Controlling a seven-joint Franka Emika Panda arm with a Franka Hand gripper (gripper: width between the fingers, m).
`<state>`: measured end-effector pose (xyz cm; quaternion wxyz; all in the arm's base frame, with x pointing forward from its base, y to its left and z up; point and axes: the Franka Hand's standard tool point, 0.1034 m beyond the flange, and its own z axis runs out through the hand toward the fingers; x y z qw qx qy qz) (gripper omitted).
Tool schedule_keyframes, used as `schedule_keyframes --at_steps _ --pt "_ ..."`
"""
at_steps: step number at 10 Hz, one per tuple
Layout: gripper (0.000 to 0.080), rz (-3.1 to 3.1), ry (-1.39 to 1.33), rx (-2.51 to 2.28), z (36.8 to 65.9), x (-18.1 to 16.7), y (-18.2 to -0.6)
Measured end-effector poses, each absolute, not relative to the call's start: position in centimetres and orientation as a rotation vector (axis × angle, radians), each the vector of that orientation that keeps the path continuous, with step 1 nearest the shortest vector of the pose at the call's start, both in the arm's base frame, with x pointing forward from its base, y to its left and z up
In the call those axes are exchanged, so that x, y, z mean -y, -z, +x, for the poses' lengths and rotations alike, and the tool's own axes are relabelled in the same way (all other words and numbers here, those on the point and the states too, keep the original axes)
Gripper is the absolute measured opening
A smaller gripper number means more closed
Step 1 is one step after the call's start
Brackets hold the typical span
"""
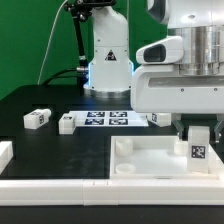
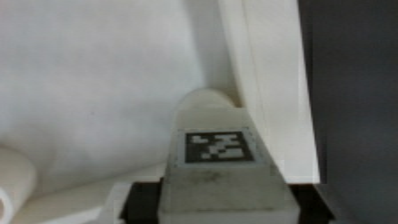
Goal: Assemble one leg
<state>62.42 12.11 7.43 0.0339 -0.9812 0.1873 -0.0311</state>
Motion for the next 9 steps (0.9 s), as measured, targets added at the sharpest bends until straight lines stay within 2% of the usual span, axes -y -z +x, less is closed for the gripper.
schedule_keyframes --at_steps 5,9 --pt "0.0294 -2.698 0.049 -1.423 62.35 -12.37 -7.36" --pt "0.0294 -2.448 0.007 -1.777 62.38 -12.48 -7.36"
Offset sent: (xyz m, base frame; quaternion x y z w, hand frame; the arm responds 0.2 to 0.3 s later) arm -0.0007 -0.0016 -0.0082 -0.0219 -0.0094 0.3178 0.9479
